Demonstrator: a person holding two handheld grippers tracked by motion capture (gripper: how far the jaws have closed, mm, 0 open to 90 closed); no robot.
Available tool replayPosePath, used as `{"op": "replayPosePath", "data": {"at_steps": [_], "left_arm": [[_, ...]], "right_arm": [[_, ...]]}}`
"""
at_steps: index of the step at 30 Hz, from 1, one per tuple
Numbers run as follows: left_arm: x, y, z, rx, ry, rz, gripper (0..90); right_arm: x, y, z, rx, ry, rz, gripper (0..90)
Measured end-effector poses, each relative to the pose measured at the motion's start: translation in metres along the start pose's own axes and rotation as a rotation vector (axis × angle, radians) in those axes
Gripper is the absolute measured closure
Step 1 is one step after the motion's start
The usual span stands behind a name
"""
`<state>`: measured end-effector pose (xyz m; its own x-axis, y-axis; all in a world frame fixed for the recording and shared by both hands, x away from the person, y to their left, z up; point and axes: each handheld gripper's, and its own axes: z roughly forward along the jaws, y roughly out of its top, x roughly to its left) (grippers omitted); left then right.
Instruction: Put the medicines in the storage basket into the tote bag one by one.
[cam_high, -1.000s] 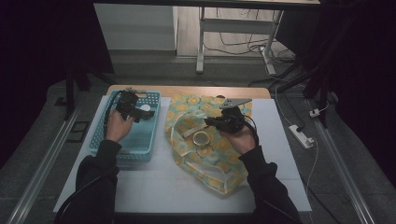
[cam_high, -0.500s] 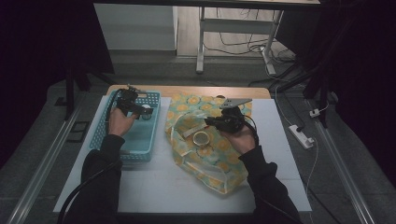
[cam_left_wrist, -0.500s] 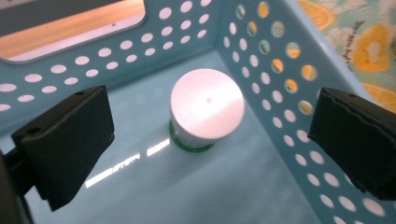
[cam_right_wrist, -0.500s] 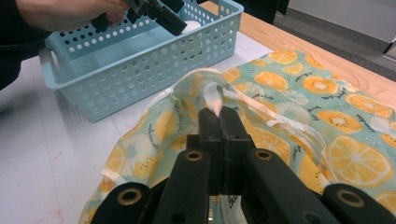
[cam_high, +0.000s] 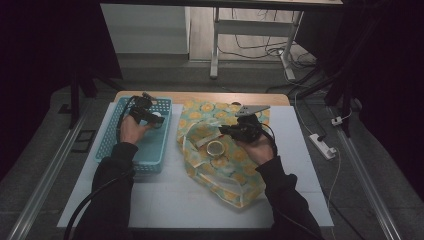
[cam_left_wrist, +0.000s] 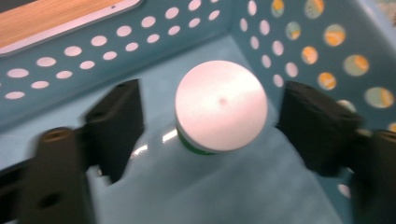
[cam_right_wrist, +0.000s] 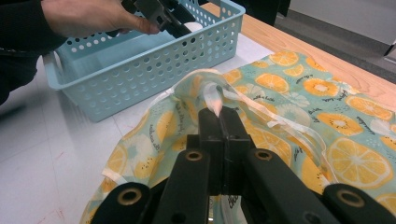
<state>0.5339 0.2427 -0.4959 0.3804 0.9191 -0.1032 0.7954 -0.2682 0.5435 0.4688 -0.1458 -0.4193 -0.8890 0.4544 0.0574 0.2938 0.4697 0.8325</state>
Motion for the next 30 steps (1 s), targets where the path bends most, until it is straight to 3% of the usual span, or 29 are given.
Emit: {"op": "replayPosePath", "data": {"at_steps": [3, 6, 12, 16, 30], "left_arm": [[0.001, 0.000, 0.000, 0.005, -0.028, -0.012, 41.0], [0.001, 0.000, 0.000, 0.014, -0.020, -0.016, 48.7], [-0.003, 0.001, -0.003, 0.030, -0.010, -0.039, 49.7], [-0.005, 0.000, -0.010, 0.000, -0.019, -0.057, 49.9], [-0.016, -0.002, -0.041, -0.034, -0.056, -0.018, 49.9]], "right_arm": [[0.000, 0.000, 0.000, 0.002, 0.000, -0.001, 90.0], [0.000, 0.000, 0.000, 0.005, 0.002, -0.002, 90.0], [-0.001, -0.001, 0.000, 0.003, 0.003, -0.001, 90.0], [-0.001, -0.001, 0.000, 0.003, 0.002, 0.001, 90.0], [-0.001, -0.001, 0.000, 0.001, 0.004, -0.001, 90.0]]}}
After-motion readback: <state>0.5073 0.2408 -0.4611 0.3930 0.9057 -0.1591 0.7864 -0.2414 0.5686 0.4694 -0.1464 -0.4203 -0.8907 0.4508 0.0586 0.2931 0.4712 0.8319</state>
